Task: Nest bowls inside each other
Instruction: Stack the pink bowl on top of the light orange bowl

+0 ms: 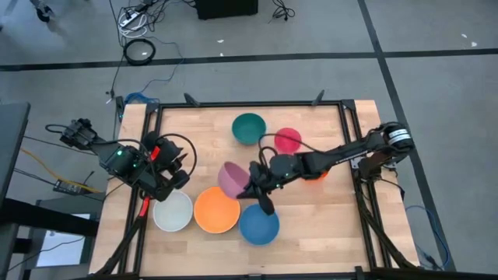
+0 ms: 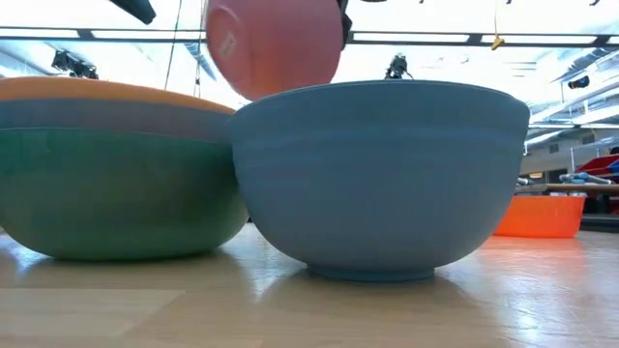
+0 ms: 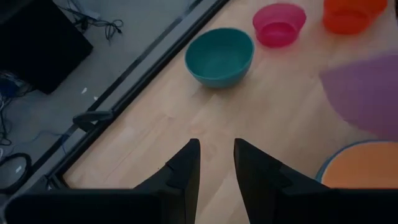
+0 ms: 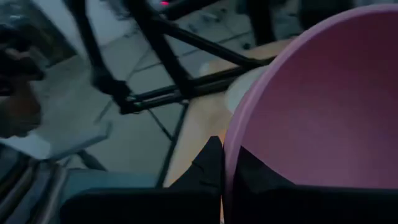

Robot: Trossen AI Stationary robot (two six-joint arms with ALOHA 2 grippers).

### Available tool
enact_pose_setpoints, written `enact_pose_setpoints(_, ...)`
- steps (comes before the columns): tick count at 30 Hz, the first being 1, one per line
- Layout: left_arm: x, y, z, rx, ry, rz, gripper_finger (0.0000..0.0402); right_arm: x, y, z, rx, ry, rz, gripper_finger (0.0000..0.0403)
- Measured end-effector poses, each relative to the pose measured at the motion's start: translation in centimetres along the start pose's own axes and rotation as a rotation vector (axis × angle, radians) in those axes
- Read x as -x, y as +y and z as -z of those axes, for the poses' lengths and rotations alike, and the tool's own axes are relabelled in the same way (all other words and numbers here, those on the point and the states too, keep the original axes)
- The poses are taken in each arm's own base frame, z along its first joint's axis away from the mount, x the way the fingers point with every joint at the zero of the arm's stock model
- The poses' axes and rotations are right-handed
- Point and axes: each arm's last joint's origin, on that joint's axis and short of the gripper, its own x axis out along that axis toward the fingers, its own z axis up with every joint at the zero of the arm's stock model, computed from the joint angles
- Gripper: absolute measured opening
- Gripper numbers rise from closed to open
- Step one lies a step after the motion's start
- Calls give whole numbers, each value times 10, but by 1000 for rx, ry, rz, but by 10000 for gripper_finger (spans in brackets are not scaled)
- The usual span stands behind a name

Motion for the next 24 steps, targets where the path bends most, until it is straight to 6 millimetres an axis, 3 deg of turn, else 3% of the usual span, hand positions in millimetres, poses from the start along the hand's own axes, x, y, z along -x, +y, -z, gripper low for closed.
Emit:
enact_pose_setpoints(14,0,0,-1,5,-24,-9,106,-38,-14,30,11,11,-61,0)
enact_pose_setpoints(19,0,0,-1,4,-24,-10,106,-41,-17,32,1,13,-70,3)
enact_pose_setpoints(24,0,0,-1,7,-24,-8,106,-41,-17,31,-1,16,-102,31)
